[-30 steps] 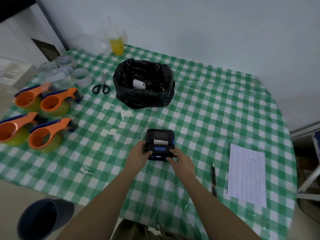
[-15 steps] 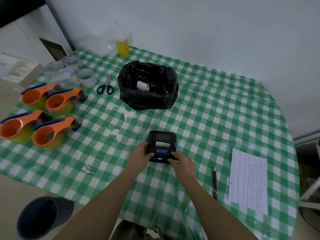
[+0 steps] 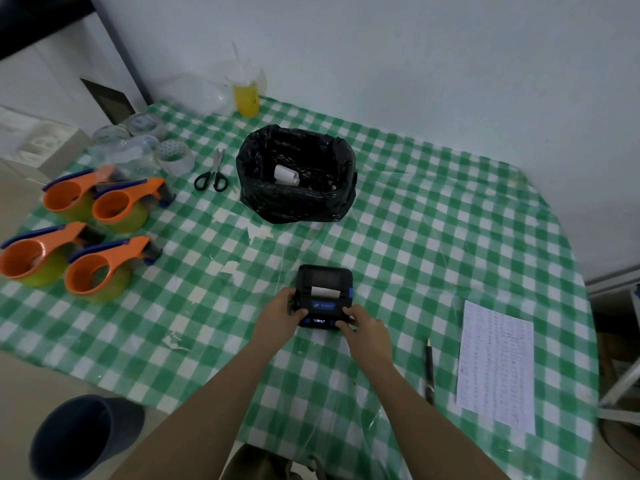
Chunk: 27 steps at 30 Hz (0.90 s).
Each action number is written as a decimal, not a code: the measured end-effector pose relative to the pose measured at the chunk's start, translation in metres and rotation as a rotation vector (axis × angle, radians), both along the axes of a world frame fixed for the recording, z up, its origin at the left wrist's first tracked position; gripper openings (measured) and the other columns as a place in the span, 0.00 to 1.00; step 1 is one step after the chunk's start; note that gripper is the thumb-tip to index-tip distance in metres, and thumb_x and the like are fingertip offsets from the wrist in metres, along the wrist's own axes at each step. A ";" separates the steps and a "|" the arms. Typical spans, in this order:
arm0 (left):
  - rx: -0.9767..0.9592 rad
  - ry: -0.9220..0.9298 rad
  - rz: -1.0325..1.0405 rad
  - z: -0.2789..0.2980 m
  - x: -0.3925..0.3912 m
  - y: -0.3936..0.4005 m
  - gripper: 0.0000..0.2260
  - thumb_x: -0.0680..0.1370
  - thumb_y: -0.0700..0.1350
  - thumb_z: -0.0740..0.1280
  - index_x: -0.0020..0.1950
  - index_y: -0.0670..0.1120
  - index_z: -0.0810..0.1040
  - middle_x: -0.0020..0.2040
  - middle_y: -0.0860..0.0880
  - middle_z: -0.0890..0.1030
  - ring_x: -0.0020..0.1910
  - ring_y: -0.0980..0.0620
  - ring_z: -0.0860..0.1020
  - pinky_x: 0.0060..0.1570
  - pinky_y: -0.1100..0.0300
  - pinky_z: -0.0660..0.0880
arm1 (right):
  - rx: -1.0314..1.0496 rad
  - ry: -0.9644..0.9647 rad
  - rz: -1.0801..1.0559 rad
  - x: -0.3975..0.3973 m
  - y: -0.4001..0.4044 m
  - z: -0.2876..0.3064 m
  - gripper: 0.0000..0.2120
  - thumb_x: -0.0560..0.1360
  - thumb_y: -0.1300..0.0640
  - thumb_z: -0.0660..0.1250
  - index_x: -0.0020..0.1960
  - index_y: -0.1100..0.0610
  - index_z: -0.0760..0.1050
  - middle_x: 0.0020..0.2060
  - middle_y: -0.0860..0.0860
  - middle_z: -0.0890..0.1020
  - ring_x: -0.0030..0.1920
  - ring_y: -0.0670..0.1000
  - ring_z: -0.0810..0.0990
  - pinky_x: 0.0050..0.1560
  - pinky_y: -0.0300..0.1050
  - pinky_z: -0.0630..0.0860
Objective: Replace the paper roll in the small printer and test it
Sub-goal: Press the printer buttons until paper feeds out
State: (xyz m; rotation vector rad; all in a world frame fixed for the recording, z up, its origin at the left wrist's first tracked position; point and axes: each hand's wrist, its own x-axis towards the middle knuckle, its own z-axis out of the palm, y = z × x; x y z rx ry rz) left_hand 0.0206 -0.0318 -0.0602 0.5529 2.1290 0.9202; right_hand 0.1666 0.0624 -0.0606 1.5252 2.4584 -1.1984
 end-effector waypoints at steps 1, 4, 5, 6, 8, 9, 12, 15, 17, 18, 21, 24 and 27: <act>0.003 -0.003 0.002 0.000 0.000 0.000 0.17 0.73 0.39 0.68 0.62 0.42 0.71 0.60 0.41 0.79 0.59 0.43 0.78 0.61 0.45 0.74 | -0.002 -0.001 -0.002 0.000 0.000 0.000 0.16 0.74 0.52 0.67 0.60 0.54 0.73 0.55 0.54 0.83 0.51 0.55 0.82 0.49 0.48 0.78; 0.007 -0.008 0.001 0.000 0.000 0.000 0.17 0.74 0.39 0.68 0.62 0.42 0.71 0.60 0.41 0.79 0.59 0.43 0.78 0.61 0.44 0.74 | -0.004 0.003 -0.008 -0.001 0.001 0.000 0.16 0.74 0.52 0.67 0.60 0.54 0.73 0.55 0.55 0.83 0.51 0.55 0.82 0.49 0.48 0.78; 0.010 -0.010 0.002 0.001 0.001 0.000 0.17 0.74 0.39 0.68 0.62 0.42 0.71 0.60 0.41 0.79 0.59 0.43 0.78 0.61 0.45 0.74 | -0.005 0.006 -0.010 -0.001 0.001 0.000 0.15 0.74 0.52 0.67 0.60 0.54 0.73 0.55 0.54 0.82 0.51 0.55 0.82 0.49 0.48 0.79; 0.010 -0.012 0.005 0.001 0.001 0.000 0.17 0.74 0.39 0.68 0.62 0.41 0.71 0.61 0.41 0.79 0.59 0.43 0.78 0.61 0.46 0.74 | -0.006 0.008 -0.012 -0.001 0.001 0.000 0.15 0.74 0.52 0.67 0.60 0.54 0.73 0.56 0.54 0.82 0.51 0.55 0.82 0.49 0.48 0.79; 0.006 -0.014 0.009 0.002 0.001 0.001 0.18 0.74 0.39 0.68 0.62 0.41 0.71 0.61 0.41 0.79 0.59 0.43 0.78 0.61 0.47 0.74 | -0.007 0.013 -0.015 0.000 0.000 0.000 0.15 0.74 0.52 0.68 0.60 0.54 0.74 0.56 0.54 0.82 0.51 0.55 0.82 0.49 0.48 0.79; 0.006 -0.015 0.009 0.002 0.001 0.001 0.18 0.74 0.39 0.68 0.62 0.41 0.71 0.61 0.41 0.79 0.59 0.43 0.78 0.61 0.47 0.74 | -0.006 0.015 -0.014 0.000 0.000 0.000 0.15 0.74 0.52 0.68 0.60 0.54 0.74 0.56 0.54 0.82 0.51 0.55 0.82 0.49 0.49 0.79; 0.005 -0.015 0.008 0.002 0.001 0.000 0.17 0.74 0.39 0.68 0.62 0.42 0.71 0.61 0.41 0.79 0.59 0.43 0.78 0.61 0.46 0.74 | 0.005 0.014 -0.010 0.000 0.000 0.000 0.15 0.74 0.53 0.68 0.60 0.55 0.74 0.55 0.55 0.83 0.50 0.55 0.82 0.48 0.49 0.79; 0.004 -0.013 0.007 0.002 0.001 0.000 0.18 0.73 0.39 0.68 0.62 0.42 0.71 0.61 0.41 0.79 0.59 0.43 0.78 0.61 0.45 0.74 | 0.011 0.017 -0.008 0.000 0.000 0.001 0.16 0.74 0.53 0.68 0.60 0.55 0.74 0.55 0.56 0.83 0.51 0.56 0.82 0.48 0.48 0.78; 0.003 -0.007 0.005 0.002 0.001 0.000 0.18 0.73 0.39 0.69 0.62 0.42 0.71 0.61 0.41 0.79 0.59 0.43 0.78 0.61 0.45 0.74 | 0.009 0.021 -0.008 0.000 0.000 0.001 0.16 0.74 0.53 0.68 0.60 0.55 0.74 0.55 0.56 0.82 0.52 0.55 0.82 0.49 0.48 0.78; 0.003 -0.007 0.005 0.003 0.001 0.000 0.18 0.73 0.39 0.69 0.62 0.42 0.71 0.61 0.42 0.79 0.59 0.43 0.78 0.61 0.45 0.74 | 0.006 0.022 -0.008 0.001 0.000 0.001 0.16 0.74 0.53 0.67 0.61 0.55 0.74 0.56 0.55 0.82 0.53 0.55 0.81 0.49 0.48 0.78; 0.003 -0.008 0.007 0.004 0.001 0.000 0.18 0.74 0.39 0.68 0.62 0.42 0.71 0.61 0.42 0.79 0.59 0.43 0.78 0.61 0.45 0.74 | -0.002 0.027 -0.011 0.001 0.000 0.001 0.16 0.74 0.53 0.67 0.60 0.55 0.73 0.56 0.55 0.82 0.54 0.54 0.81 0.50 0.48 0.78; 0.006 -0.017 0.008 0.003 0.000 0.000 0.18 0.73 0.39 0.69 0.62 0.42 0.71 0.61 0.41 0.79 0.59 0.43 0.78 0.61 0.44 0.74 | 0.005 0.026 -0.010 0.000 0.000 0.002 0.16 0.74 0.53 0.68 0.60 0.56 0.74 0.57 0.54 0.82 0.54 0.54 0.81 0.50 0.47 0.77; 0.006 -0.010 0.009 0.003 0.001 0.000 0.18 0.73 0.39 0.69 0.62 0.42 0.71 0.60 0.41 0.79 0.59 0.43 0.78 0.61 0.45 0.74 | 0.008 0.025 -0.006 0.000 0.000 0.002 0.15 0.74 0.54 0.68 0.60 0.56 0.74 0.57 0.53 0.82 0.55 0.54 0.81 0.51 0.47 0.77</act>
